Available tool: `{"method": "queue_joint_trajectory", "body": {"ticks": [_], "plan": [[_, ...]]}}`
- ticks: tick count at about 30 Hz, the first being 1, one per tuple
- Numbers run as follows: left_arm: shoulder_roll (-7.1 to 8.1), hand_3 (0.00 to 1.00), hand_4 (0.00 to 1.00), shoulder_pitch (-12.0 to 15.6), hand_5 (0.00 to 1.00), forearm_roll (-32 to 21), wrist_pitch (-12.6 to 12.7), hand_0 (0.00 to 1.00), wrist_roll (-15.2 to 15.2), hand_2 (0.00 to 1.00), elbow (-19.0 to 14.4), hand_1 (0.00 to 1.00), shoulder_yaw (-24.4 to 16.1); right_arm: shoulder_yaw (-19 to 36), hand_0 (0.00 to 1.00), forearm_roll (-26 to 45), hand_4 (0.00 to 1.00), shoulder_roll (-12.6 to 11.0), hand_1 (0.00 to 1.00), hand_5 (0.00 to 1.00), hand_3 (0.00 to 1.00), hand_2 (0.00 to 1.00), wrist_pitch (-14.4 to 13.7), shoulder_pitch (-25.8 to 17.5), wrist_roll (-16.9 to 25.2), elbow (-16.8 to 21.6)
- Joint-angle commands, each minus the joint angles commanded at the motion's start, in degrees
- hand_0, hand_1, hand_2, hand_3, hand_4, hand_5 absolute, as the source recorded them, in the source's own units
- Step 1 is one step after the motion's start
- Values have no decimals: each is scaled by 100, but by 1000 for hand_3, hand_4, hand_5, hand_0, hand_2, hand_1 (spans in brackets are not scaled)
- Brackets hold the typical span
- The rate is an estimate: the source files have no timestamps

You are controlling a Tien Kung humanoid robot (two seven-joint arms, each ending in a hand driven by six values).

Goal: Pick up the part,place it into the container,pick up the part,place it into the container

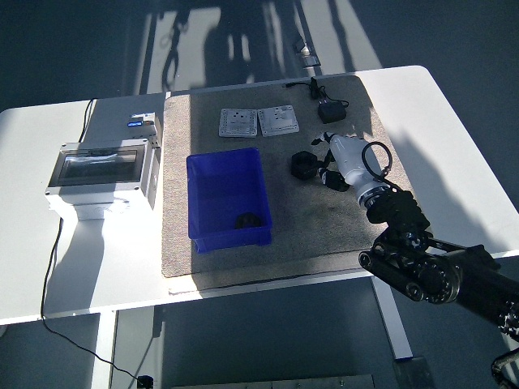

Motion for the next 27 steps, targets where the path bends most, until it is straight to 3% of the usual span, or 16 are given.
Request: {"method": "queue_joint_trajectory", "body": {"ticks": [1,6,7,12,13,27], "plan": [[1,620,653,-2,836,1,2,608,-1,508,0,303,-2,-35,727,-47,571,7,576,80,617,610,81,18,-60,-1],[6,620,653,-17,836,5,12,608,-7,508,0,303,-12,-194,727,-286,571,56,576,80,617,610,417,131,-299,-26],[7,620,653,-21,838,3,15,608,-8,504,0,303,-15,-220,802,-323,628,66,758,111,759,796,455,160,-323,-37],[17,620,653,-48,838,-17,22,608,-13,504,0,303,-6,-283,802,-453,628,101,758,111,759,796,535,281,-374,-79],[20,620,652,-50,839,-19,23,608,-14,504,0,301,-5,-288,829,-470,654,105,811,127,799,851,543,295,-380,-85],[59,619,652,-47,838,11,37,608,-38,499,0,297,-9,-416,854,-660,669,242,836,152,779,872,696,367,-449,-424]]}}
